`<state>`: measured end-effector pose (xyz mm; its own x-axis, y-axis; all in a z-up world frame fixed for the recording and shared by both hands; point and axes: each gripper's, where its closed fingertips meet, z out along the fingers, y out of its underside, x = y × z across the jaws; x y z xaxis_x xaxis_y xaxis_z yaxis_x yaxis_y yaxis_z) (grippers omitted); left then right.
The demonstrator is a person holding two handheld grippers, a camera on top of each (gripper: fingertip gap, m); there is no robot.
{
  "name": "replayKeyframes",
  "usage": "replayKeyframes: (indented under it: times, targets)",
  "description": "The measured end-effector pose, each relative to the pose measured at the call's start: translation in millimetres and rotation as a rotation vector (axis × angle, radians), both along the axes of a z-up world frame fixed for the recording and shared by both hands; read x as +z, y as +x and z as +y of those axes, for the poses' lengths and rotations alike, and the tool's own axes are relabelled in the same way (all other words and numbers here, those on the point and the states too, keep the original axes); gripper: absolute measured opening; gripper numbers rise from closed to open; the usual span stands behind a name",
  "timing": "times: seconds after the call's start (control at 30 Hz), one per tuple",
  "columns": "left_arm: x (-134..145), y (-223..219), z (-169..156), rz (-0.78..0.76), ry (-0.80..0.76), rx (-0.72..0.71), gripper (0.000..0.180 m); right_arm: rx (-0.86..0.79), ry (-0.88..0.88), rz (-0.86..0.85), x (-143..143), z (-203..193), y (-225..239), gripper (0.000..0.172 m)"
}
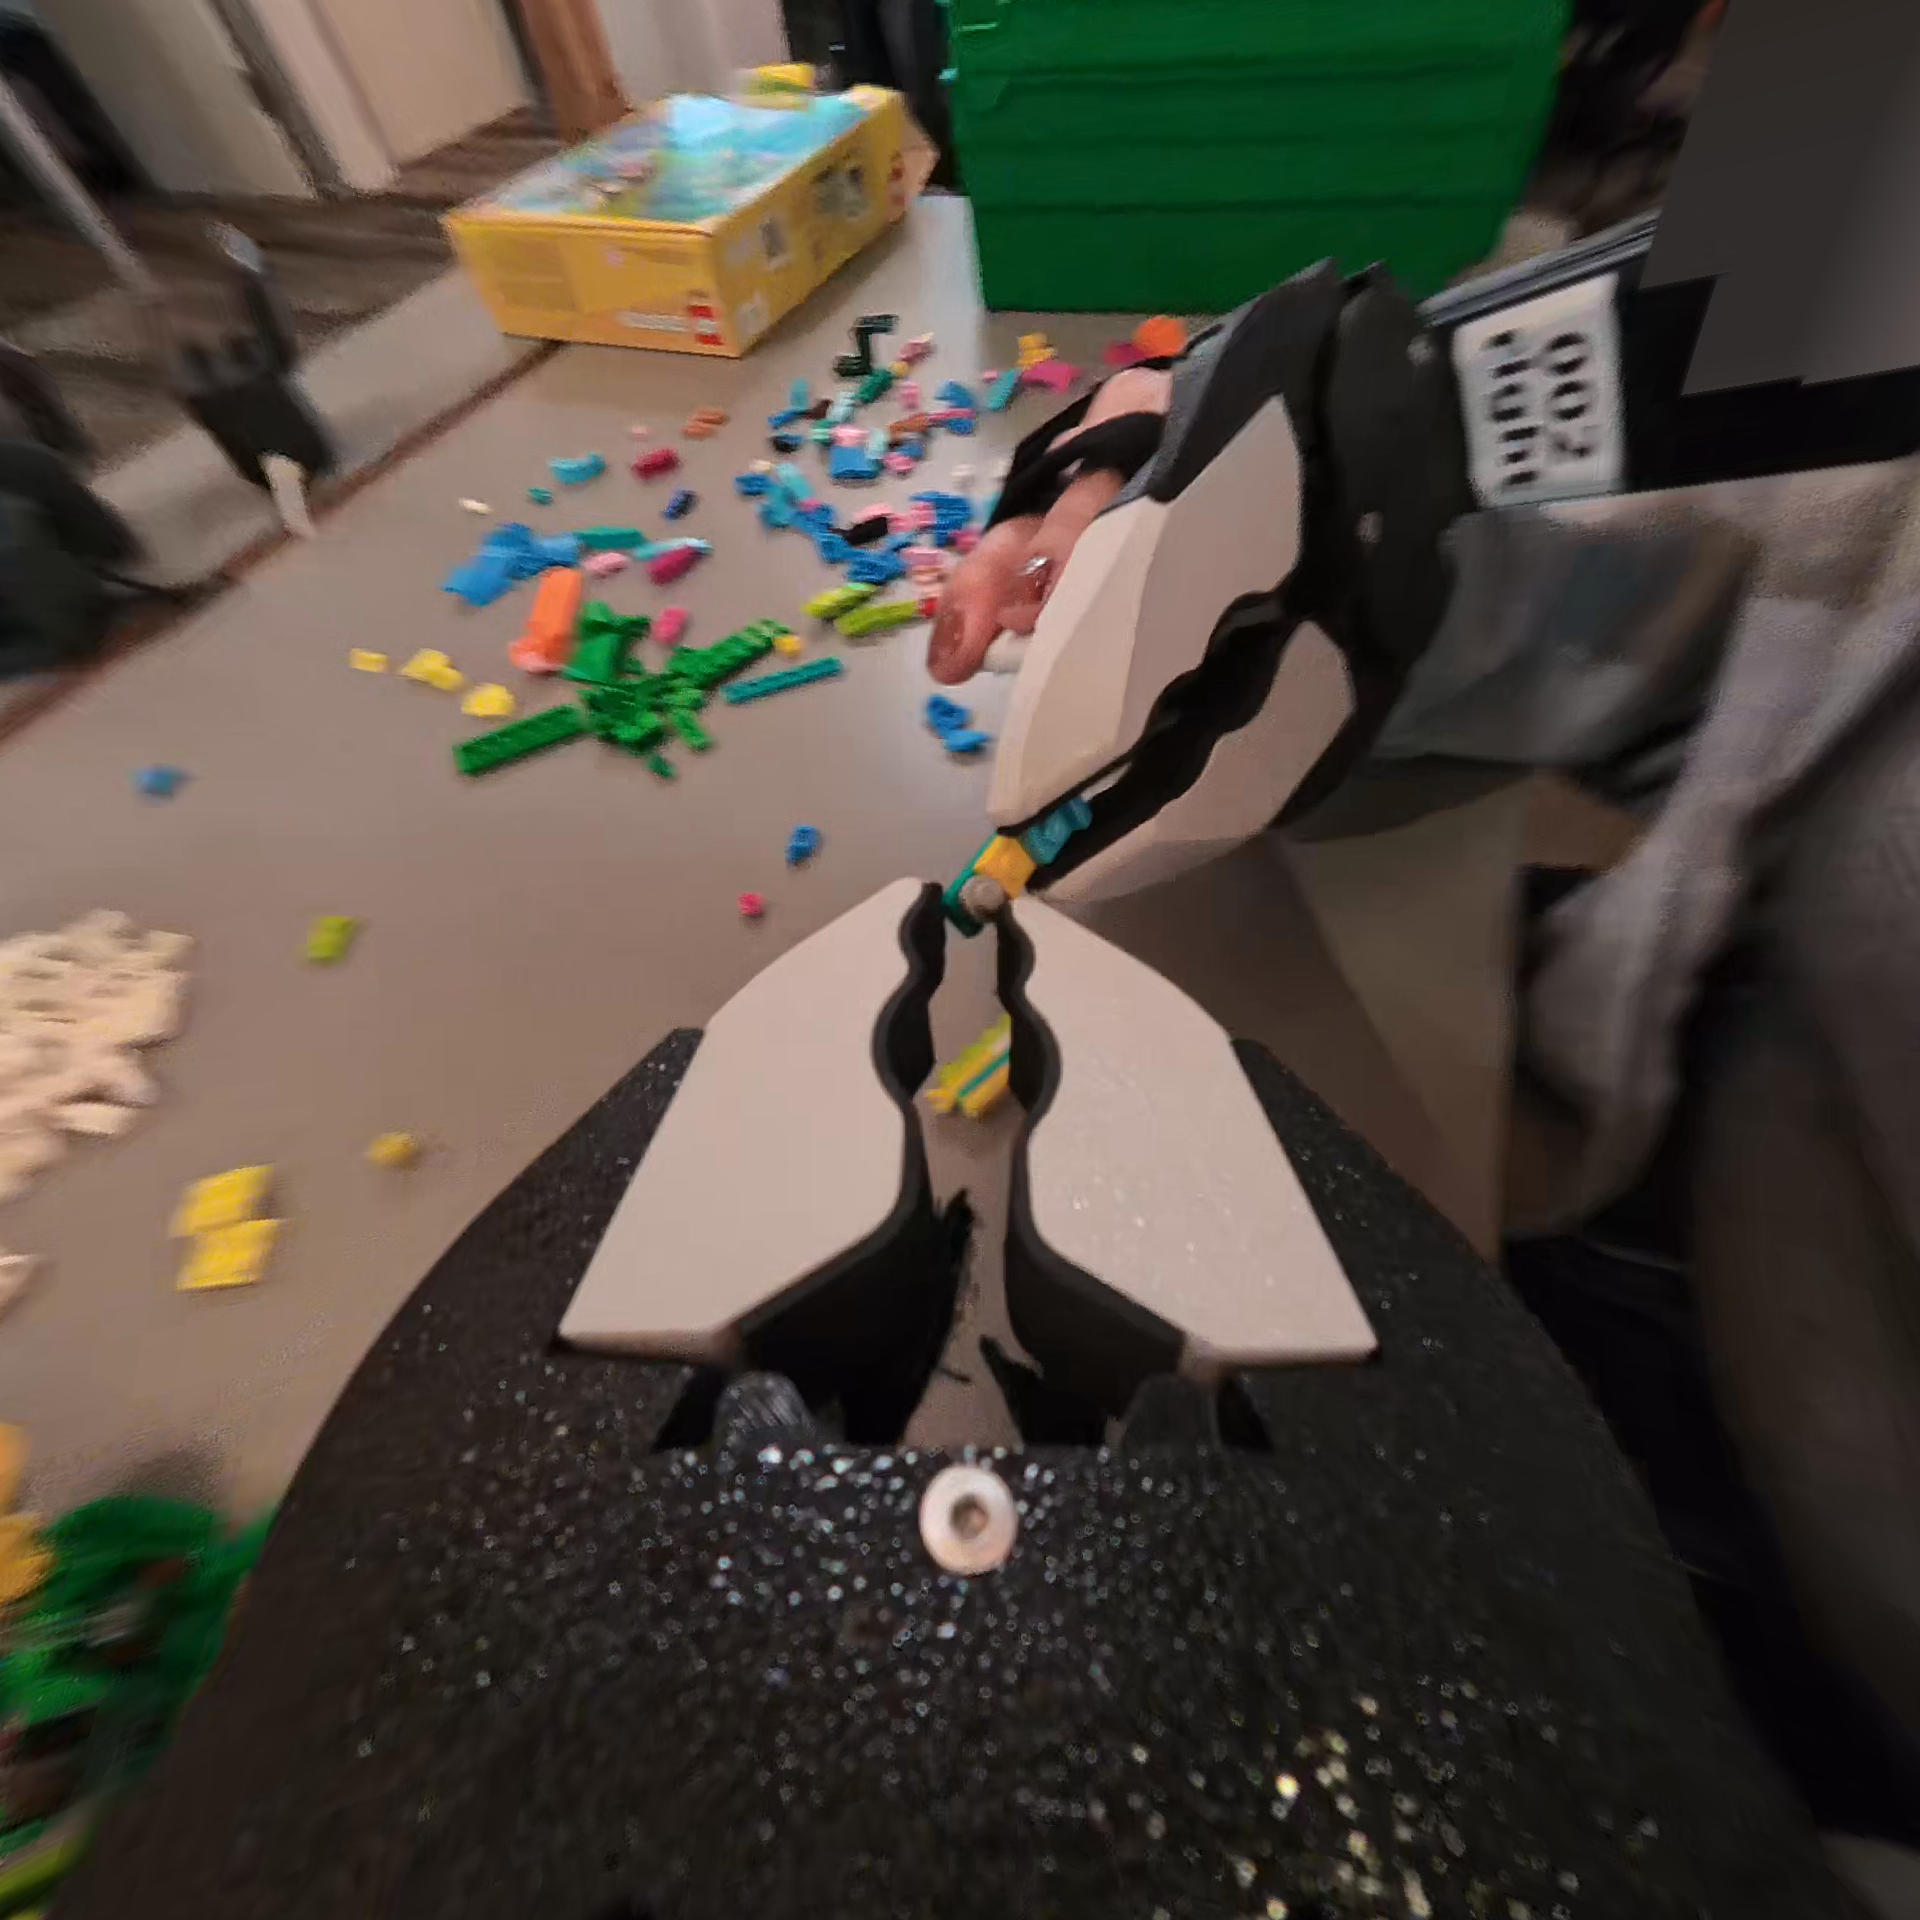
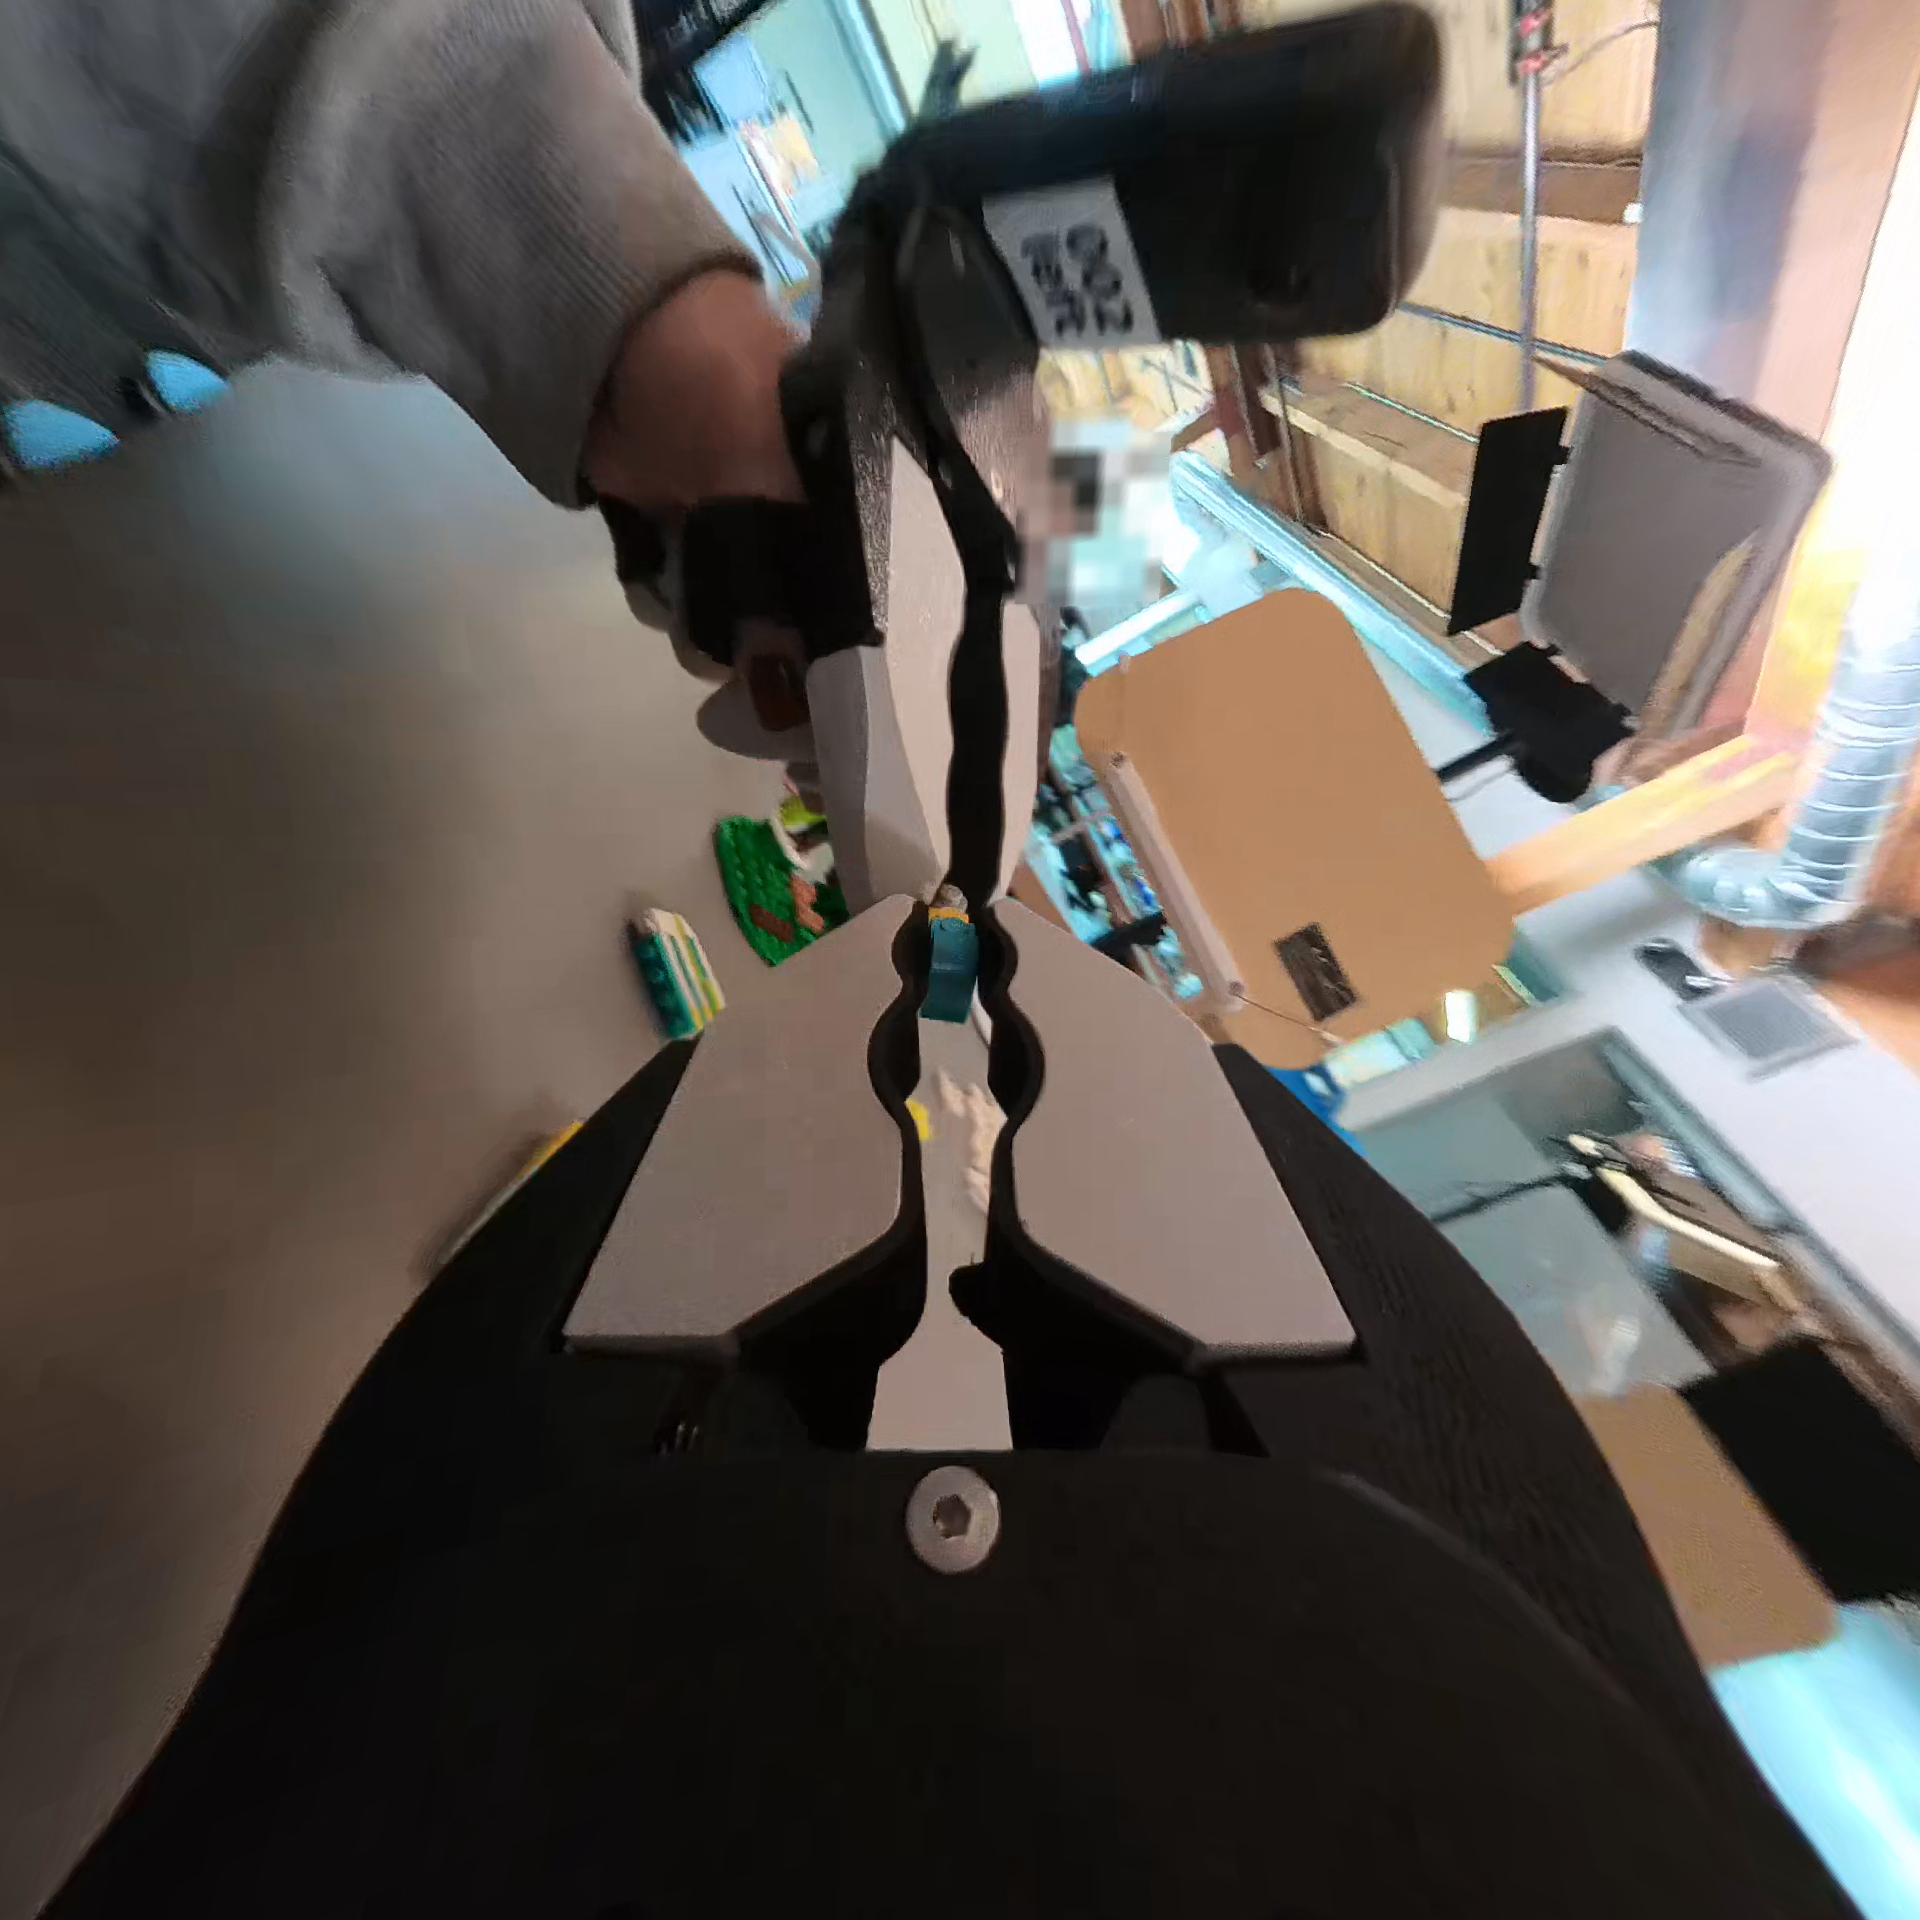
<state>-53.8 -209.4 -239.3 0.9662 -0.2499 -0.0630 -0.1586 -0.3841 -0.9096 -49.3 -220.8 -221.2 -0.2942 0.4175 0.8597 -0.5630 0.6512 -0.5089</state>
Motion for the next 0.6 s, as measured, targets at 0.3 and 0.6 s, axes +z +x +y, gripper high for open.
replayKeyframes:
  times: [0.3, 0.6]
  targets:
    - [24, 21, -13, -0.779, 0.054, -0.232, 0.028, 0.125, -0.040, -0.102, -3, -13, 13, 0.006]
    - [11, 25, -15, -0.690, 0.001, -0.251, 0.009, 0.119, -0.044, -0.117, -6, -18, 13, 0.006]
